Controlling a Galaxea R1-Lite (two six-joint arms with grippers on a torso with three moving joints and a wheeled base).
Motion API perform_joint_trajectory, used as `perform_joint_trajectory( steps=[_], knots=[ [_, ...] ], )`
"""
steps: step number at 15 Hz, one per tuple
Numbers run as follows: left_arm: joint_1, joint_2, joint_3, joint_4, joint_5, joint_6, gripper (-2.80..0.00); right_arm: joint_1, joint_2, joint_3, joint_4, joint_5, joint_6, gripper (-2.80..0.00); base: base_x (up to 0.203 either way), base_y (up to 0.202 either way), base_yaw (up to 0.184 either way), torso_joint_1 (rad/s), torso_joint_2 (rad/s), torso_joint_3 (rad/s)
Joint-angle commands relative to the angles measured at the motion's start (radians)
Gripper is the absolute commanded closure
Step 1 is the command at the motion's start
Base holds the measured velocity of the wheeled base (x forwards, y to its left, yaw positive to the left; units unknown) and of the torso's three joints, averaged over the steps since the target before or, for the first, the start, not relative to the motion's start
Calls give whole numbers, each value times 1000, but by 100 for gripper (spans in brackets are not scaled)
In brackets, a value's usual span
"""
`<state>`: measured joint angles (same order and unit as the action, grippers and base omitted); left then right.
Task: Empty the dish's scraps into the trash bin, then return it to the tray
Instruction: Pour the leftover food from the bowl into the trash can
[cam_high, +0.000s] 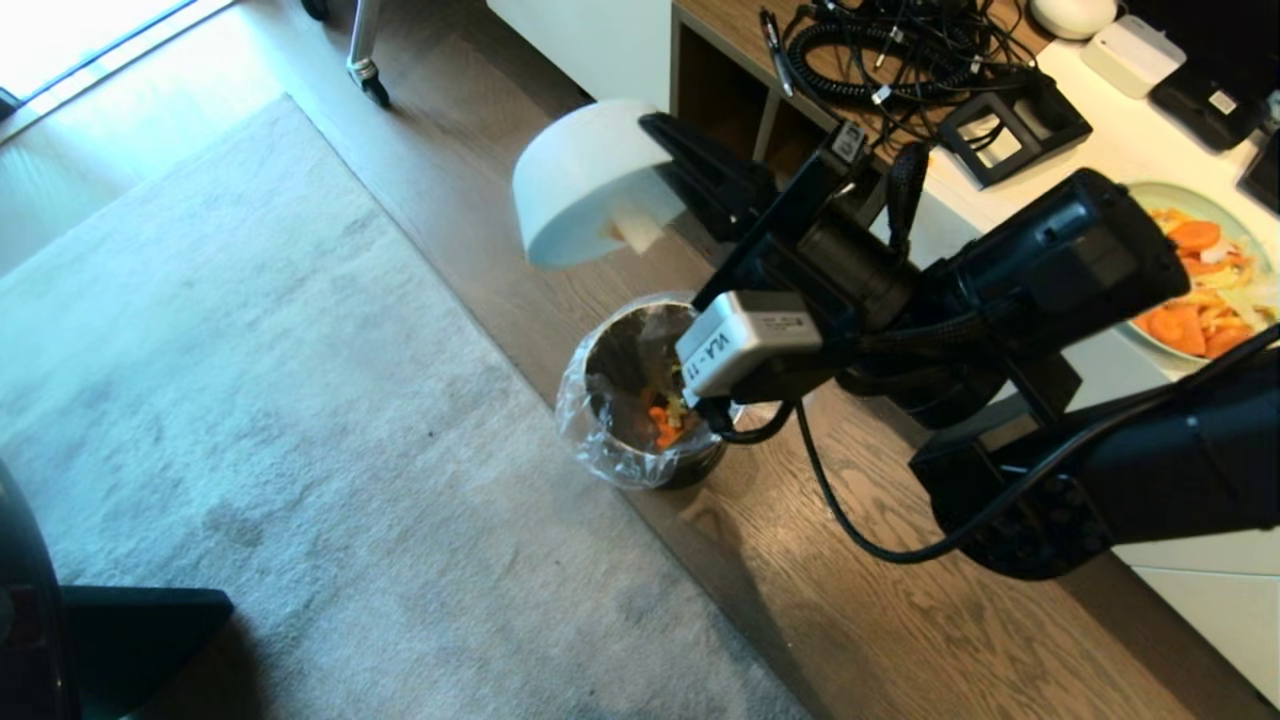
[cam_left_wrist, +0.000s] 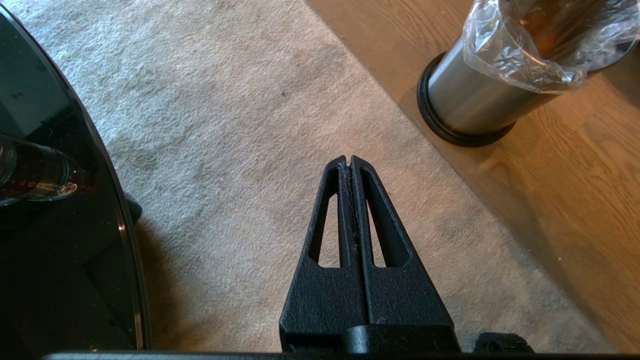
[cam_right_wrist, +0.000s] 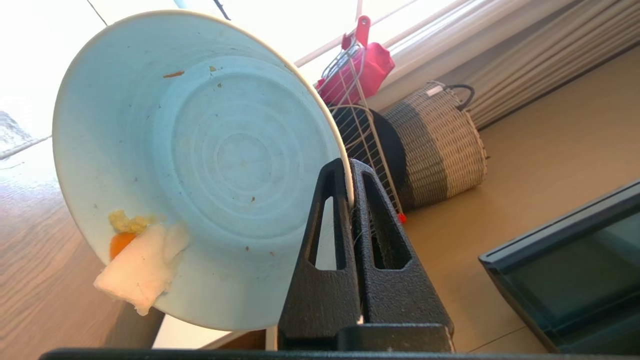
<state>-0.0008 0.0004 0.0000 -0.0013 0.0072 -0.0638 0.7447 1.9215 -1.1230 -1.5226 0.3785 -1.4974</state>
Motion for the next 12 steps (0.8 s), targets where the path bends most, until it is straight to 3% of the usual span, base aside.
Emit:
perform_joint_trajectory(
  steps=[1, 6, 8, 12],
  knots=[
    [1, 0, 0, 0, 0, -1, 0, 1, -13, -1, -45, 1, -9, 0, 0, 0, 0, 0, 0, 0],
    [1, 0, 0, 0, 0, -1, 0, 0, -5, 64, -44, 1, -11, 0, 0, 0, 0, 0, 0, 0],
    [1, 0, 0, 0, 0, -1, 0, -1, 0, 11, -45, 1, -11, 0, 0, 0, 0, 0, 0, 0],
    [1, 0, 0, 0, 0, -1, 0, -3, 19, 26, -44, -37, -9, 0, 0, 0, 0, 0, 0, 0]
  ],
)
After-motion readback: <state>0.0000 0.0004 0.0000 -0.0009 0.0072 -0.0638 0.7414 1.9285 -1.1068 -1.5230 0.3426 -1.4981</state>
